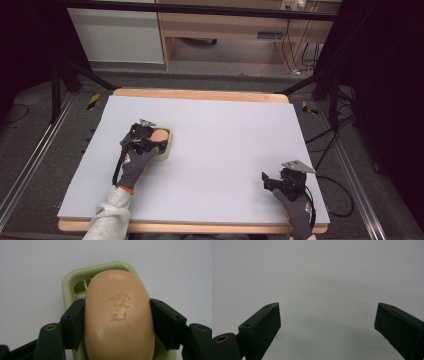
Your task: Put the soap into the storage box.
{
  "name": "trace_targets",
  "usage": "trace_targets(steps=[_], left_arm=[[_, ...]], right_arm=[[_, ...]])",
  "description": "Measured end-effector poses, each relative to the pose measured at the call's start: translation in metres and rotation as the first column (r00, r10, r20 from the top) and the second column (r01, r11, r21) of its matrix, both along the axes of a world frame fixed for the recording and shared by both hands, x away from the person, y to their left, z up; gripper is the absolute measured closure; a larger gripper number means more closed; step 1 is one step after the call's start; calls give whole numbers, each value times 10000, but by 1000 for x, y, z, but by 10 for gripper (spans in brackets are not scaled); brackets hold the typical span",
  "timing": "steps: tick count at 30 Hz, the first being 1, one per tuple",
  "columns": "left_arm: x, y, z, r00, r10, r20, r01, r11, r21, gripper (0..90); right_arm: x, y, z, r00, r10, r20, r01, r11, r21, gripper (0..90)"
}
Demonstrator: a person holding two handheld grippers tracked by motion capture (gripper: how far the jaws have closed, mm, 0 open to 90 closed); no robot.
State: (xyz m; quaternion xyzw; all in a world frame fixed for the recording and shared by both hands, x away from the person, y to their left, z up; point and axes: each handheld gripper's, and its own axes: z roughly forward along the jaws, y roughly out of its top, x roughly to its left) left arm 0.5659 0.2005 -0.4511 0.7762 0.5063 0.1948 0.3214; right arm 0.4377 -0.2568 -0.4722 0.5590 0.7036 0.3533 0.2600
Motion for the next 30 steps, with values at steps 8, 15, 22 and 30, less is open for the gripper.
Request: trace_targets(steps=[8,15,22,30], left_arm=[[0,0,0,10000,36,-12,-36,10000,-41,317],[0,0,0,10000,50,-47,-50,10000,-74,314],[-3,2,7,9998,59,171,-53,9994,-346,261],[-17,14,27,9978,149,647,-95,9964,-840,257]], right_arm=[[0,0,0,10000,9,-11,-9,10000,0,70],[0,0,0,10000,17,-14,-17,10000,11,70],[-1,0,0,10000,0,-23,0,10000,32,69],[-1,0,0,10000,-10,22,11,10000,-58,69]])
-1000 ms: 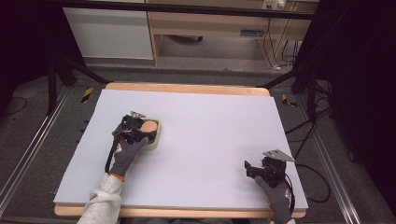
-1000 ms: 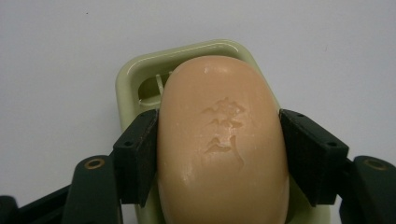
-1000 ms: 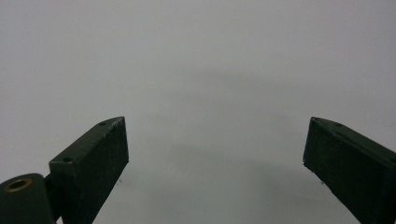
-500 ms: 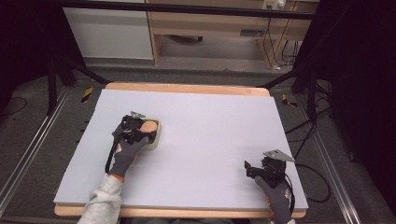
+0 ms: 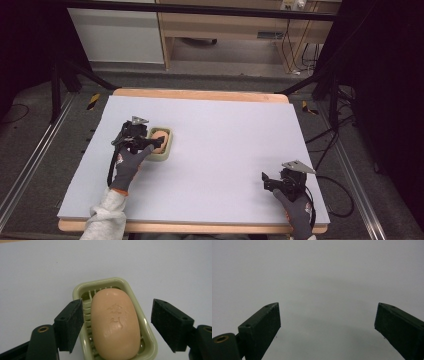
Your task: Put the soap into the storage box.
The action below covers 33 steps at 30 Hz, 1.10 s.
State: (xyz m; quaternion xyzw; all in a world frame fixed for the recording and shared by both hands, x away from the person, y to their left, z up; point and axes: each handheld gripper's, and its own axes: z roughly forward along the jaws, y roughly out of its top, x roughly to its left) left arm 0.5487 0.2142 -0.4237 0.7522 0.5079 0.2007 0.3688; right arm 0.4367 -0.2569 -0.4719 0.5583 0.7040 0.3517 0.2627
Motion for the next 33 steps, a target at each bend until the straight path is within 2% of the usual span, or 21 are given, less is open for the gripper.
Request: trace_targets(steps=[4,8,11,16,20,28,33], left_arm=[[-8,6,5,9999,-27,146,28,10000,-67,256],[-19,16,8,9997,-79,252,89,9991,-408,254],[-27,21,7,9992,-63,390,73,9997,-254,262],[-40,28,6,9980,-25,635,50,9992,-396,260],[-51,31,0,9975,-135,688,145,9998,-138,251],[-73,41,-18,9987,-132,495,124,9998,164,247],[-79,47,-27,9997,-17,244,13,9998,173,241]], right_arm=[[0,-1,0,10000,-28,13,28,10000,27,69],[0,-1,0,10000,-70,11,70,10000,42,69],[0,-2,0,9999,-120,1,120,9999,83,69],[0,-2,0,9999,-142,-33,142,9999,27,67],[-1,-4,0,9997,-261,0,261,9997,10,64],[-1,-8,0,9992,-384,-82,383,9993,-52,63],[-2,-13,0,9987,-510,-101,509,9987,-13,63]])
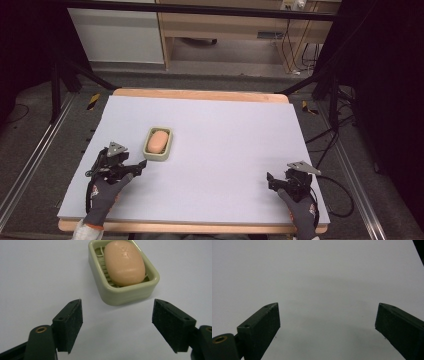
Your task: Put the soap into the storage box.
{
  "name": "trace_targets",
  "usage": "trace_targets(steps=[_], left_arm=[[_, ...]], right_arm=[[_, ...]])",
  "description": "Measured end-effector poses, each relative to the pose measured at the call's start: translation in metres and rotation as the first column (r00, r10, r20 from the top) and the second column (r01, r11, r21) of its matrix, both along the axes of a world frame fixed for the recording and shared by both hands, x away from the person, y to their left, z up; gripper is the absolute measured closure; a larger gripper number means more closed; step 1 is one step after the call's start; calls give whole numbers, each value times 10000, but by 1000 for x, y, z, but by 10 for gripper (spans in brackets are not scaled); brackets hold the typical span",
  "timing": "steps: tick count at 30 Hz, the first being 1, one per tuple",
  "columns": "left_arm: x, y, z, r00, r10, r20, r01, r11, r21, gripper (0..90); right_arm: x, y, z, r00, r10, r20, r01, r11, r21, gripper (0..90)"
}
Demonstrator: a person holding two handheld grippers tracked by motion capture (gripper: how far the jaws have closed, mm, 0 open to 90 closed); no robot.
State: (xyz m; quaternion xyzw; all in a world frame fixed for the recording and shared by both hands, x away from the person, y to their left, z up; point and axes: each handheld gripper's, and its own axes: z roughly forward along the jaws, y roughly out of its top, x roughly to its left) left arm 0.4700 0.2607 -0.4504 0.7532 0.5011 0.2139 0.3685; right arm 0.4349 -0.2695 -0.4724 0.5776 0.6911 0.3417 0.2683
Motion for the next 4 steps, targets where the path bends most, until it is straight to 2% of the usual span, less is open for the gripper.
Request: trace_targets(steps=[4], left_arm=[[-7,2,-5,10000,-7,-83,8,9999,122,240]], right_arm=[[0,-3,0,9999,-106,-6,106,9999,-13,63]])
